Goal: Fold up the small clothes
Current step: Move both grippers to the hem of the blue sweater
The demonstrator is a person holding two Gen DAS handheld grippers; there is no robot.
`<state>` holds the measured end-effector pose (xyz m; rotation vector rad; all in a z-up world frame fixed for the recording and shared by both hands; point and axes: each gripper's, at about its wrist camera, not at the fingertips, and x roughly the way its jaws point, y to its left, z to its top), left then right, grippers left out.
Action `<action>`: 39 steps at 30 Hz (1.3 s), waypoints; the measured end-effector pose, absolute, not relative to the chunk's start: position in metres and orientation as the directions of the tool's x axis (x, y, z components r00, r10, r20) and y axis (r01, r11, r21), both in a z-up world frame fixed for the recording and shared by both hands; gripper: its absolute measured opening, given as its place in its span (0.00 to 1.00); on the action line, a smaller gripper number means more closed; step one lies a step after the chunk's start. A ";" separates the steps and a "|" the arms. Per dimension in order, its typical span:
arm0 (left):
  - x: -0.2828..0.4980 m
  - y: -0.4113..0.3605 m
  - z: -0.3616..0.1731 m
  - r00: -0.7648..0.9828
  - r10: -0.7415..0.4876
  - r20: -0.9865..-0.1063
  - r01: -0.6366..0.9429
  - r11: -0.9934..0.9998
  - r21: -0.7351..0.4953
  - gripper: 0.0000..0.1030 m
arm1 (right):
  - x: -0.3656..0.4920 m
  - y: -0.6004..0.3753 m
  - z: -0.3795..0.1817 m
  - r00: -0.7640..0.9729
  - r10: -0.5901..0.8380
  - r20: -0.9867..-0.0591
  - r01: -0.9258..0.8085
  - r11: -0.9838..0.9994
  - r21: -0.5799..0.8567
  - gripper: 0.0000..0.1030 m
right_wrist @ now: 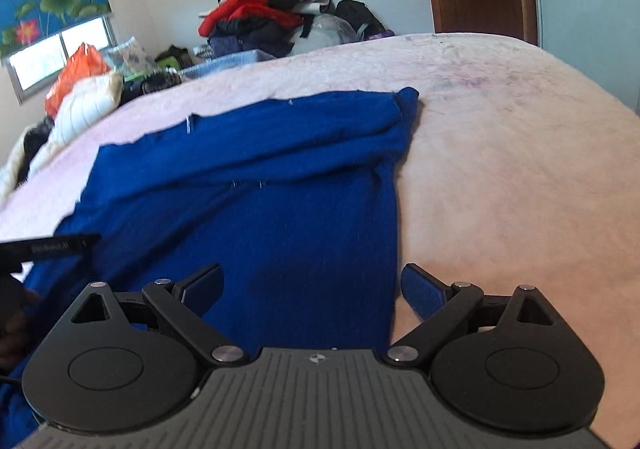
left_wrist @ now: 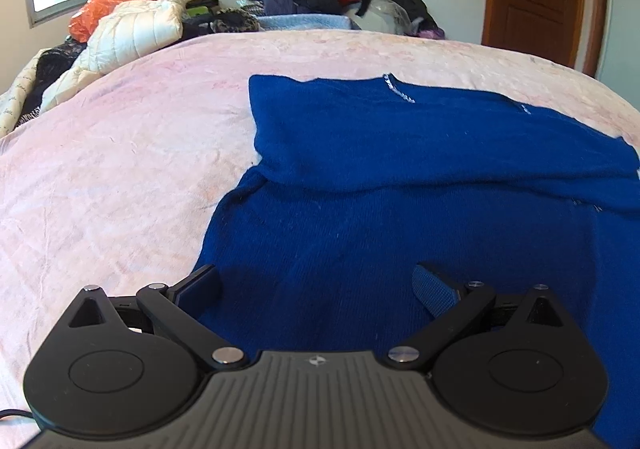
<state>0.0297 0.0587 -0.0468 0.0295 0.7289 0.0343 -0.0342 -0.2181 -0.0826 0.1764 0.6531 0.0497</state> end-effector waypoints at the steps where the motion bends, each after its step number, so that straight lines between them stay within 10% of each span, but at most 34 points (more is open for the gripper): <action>1: 0.024 0.062 -0.045 0.738 0.032 -0.674 -0.010 0.999 0.036 1.00 | -0.039 -0.214 -0.082 0.791 0.085 -0.606 0.010 0.988 0.152 0.95; 6: 0.000 0.083 -0.035 0.706 -0.027 -0.707 0.036 0.999 -0.001 1.00 | -0.064 -0.198 -0.087 0.785 0.017 -0.619 -0.020 1.000 0.001 0.97; 39: -0.046 0.090 -0.017 0.711 -0.003 -0.703 0.079 0.994 0.076 1.00 | -0.100 -0.218 -0.068 0.813 0.173 -0.556 -0.018 0.962 0.273 0.88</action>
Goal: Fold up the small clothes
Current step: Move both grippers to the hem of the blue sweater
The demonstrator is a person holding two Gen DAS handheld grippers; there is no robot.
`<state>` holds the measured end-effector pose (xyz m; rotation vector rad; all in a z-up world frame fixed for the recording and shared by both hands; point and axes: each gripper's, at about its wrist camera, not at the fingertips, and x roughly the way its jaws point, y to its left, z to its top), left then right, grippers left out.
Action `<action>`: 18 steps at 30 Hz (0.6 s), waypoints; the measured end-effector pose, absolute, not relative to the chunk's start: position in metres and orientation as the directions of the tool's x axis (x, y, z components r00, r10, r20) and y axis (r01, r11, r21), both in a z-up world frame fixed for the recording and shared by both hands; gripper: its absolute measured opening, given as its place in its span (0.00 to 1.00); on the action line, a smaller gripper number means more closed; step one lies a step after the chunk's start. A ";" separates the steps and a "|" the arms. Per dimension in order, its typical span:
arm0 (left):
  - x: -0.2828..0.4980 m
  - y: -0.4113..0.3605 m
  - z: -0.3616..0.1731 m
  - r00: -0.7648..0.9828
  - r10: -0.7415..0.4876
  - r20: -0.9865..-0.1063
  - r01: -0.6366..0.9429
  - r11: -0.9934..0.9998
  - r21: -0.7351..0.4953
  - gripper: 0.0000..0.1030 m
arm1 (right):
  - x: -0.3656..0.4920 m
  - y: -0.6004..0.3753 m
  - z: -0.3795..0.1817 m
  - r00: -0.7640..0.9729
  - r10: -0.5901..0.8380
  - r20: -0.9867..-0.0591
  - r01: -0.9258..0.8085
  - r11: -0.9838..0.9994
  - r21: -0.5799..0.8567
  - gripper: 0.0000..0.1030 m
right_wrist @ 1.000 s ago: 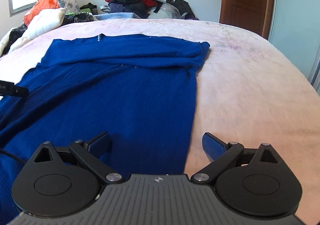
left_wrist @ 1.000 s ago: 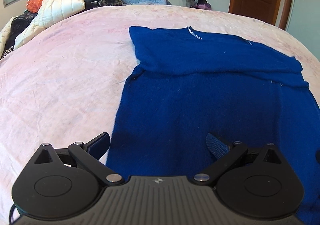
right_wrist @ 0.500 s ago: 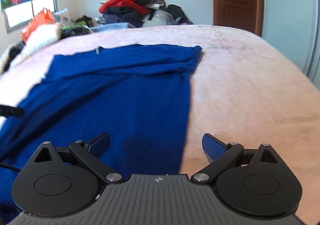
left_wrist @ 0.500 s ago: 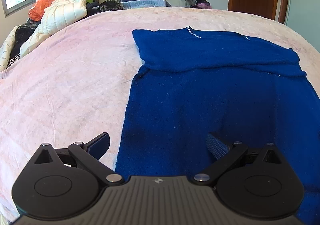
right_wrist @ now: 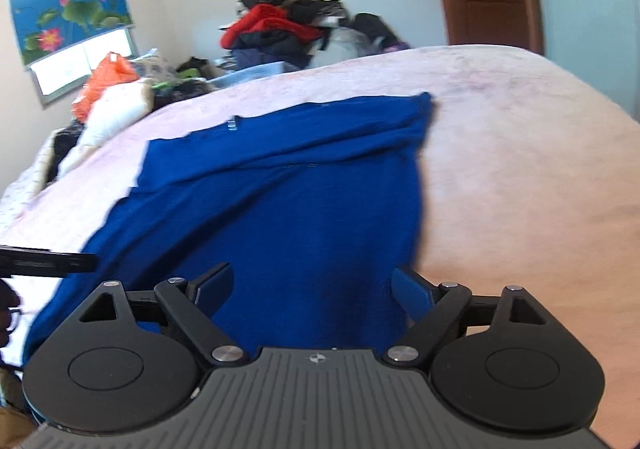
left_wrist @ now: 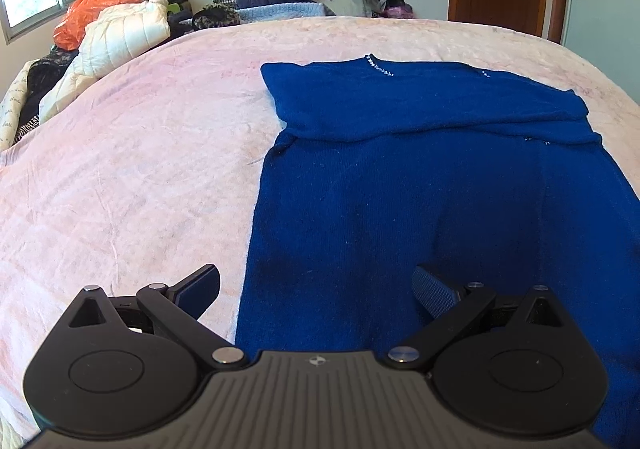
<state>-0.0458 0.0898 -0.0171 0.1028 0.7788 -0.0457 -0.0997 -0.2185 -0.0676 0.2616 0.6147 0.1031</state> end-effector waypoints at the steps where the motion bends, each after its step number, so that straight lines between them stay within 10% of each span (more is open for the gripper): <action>1: -0.045 0.089 -0.018 0.707 -0.005 -0.707 0.079 0.994 0.071 1.00 | -0.100 -0.221 -0.071 0.800 0.192 -0.568 -0.017 0.954 0.298 0.88; 18: -0.060 0.091 -0.018 0.697 0.009 -0.717 0.107 0.987 0.116 1.00 | -0.128 -0.231 -0.053 0.744 0.293 -0.600 -0.130 0.945 0.300 0.90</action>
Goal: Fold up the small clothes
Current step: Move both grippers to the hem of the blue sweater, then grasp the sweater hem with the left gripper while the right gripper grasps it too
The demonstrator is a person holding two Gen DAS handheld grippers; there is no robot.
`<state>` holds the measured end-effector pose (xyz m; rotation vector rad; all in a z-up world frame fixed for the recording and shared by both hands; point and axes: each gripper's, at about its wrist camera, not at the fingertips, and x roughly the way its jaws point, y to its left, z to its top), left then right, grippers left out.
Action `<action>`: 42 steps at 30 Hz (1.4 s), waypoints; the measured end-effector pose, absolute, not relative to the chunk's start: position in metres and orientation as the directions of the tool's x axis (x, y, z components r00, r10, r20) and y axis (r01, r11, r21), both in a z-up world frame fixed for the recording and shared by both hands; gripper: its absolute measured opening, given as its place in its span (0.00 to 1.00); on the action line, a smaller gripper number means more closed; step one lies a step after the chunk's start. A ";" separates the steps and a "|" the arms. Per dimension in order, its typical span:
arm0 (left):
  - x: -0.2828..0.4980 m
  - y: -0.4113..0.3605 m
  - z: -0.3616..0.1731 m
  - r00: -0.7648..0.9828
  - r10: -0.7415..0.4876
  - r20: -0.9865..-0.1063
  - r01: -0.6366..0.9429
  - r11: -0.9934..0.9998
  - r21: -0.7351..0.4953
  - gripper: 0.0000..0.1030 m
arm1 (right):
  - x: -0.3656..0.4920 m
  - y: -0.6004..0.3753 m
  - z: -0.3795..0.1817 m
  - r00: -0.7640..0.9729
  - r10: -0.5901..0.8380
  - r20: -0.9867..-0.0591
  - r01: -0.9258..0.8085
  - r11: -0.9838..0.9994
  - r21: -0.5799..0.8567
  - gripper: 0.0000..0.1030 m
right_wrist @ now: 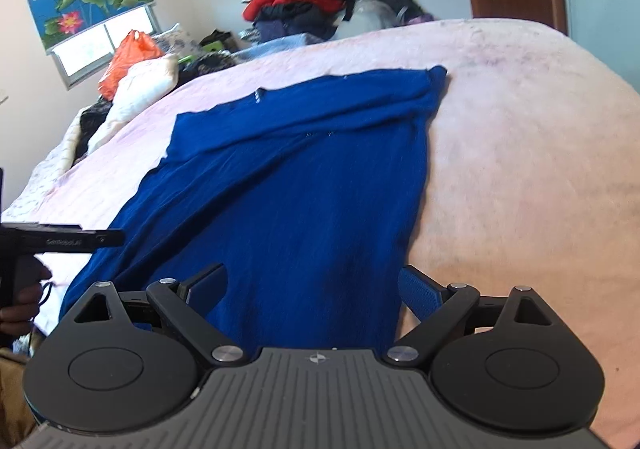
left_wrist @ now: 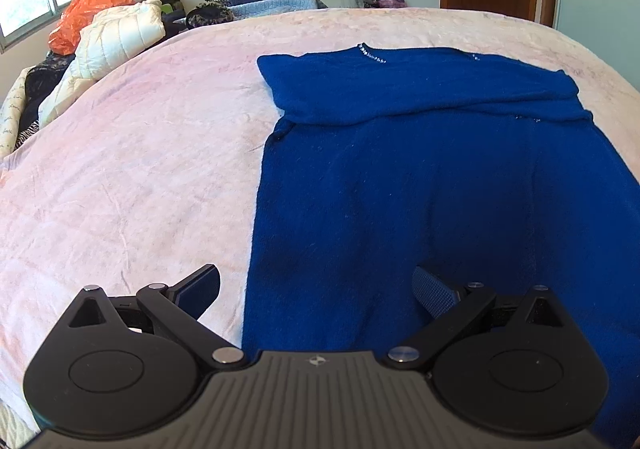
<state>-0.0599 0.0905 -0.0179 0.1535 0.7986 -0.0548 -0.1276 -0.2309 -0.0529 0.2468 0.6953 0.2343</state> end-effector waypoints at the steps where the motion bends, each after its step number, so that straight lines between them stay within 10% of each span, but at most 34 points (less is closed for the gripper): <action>1: -0.060 0.092 -0.018 0.695 0.013 -0.719 0.105 0.987 0.119 1.00 | -0.130 -0.232 -0.053 0.740 0.294 -0.605 -0.132 0.945 0.298 0.90; 42: -0.111 0.162 -0.032 0.392 -0.447 -0.804 0.431 0.861 -0.269 0.99 | -0.162 -0.259 -0.064 0.535 0.577 -0.618 -0.263 0.808 0.527 0.82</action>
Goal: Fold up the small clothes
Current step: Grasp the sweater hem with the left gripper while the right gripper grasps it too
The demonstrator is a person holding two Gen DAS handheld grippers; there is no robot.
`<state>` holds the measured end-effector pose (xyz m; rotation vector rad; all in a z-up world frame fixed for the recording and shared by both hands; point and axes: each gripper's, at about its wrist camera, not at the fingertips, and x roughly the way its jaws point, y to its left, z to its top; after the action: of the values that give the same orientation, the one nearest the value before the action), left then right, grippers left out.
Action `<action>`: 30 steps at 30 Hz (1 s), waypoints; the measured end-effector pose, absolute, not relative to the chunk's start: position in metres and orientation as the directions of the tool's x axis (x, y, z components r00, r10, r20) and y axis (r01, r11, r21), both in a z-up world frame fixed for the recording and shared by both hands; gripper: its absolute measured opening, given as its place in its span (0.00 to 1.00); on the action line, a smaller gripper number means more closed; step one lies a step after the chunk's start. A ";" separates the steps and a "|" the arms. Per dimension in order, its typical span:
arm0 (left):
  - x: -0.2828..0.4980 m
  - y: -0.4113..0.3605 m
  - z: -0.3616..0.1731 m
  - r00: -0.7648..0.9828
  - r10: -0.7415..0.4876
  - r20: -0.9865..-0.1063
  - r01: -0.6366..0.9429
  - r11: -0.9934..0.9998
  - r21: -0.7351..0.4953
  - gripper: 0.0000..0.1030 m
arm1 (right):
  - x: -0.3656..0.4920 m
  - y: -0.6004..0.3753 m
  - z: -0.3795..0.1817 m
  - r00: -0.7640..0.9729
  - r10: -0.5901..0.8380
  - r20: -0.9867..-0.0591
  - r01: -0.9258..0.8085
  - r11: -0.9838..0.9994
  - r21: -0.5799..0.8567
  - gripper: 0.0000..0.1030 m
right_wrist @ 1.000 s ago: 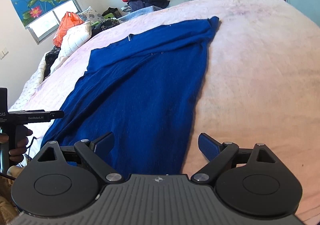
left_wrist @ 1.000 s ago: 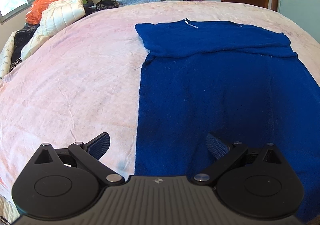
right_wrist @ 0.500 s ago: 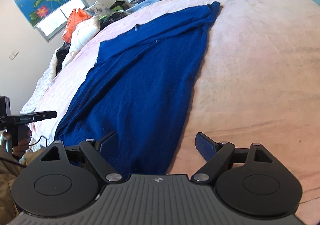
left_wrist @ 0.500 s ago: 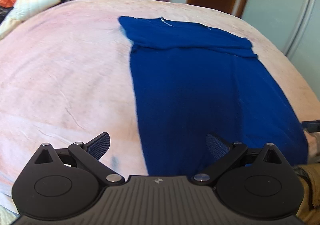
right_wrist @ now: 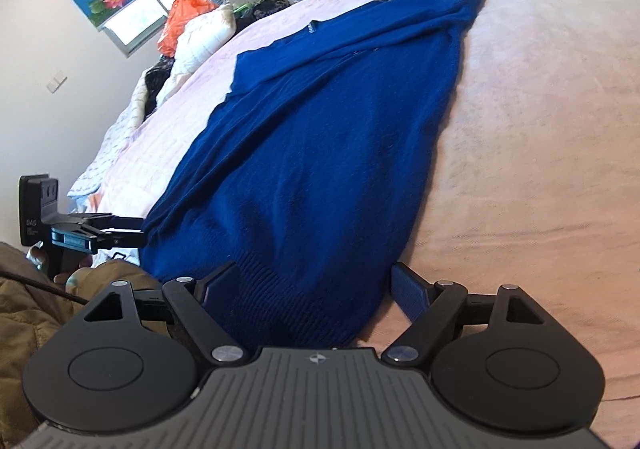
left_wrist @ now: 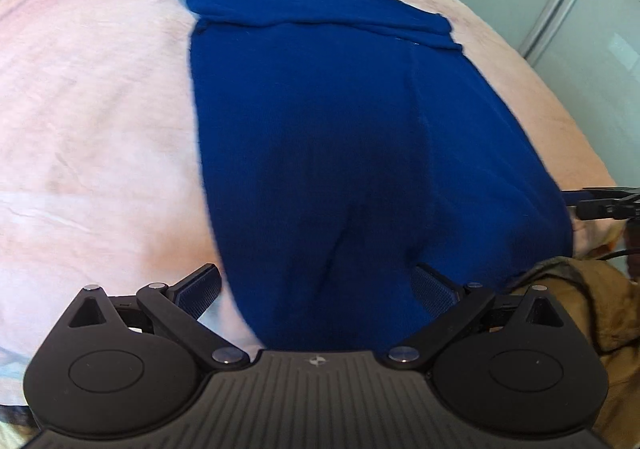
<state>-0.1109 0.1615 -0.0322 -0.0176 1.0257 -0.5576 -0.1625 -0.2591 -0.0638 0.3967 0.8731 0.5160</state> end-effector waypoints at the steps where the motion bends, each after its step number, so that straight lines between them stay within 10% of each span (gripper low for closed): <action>1: -0.112 0.159 -0.032 0.381 -0.463 -0.800 0.437 0.853 -0.285 0.99 | -0.162 -0.259 -0.065 0.528 0.596 -0.605 -0.268 0.793 0.547 0.81; 7: -0.117 0.150 -0.032 0.376 -0.473 -0.797 0.457 0.843 -0.285 0.85 | -0.158 -0.247 -0.068 0.489 0.655 -0.576 -0.310 0.747 0.588 0.73; 16: -0.114 0.146 -0.028 0.386 -0.426 -0.818 0.448 0.862 -0.238 0.19 | -0.159 -0.227 -0.073 0.437 0.661 -0.610 -0.348 0.750 0.563 0.17; 30: -0.104 0.139 0.036 0.578 -0.506 -0.640 0.484 0.844 -0.229 0.13 | -0.138 -0.249 -0.024 0.604 0.619 -0.502 -0.356 0.773 0.524 0.14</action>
<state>-0.1043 0.1391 0.0358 -0.0304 0.7584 -0.5789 -0.1384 -0.2491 -0.0244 0.3951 0.7240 0.5810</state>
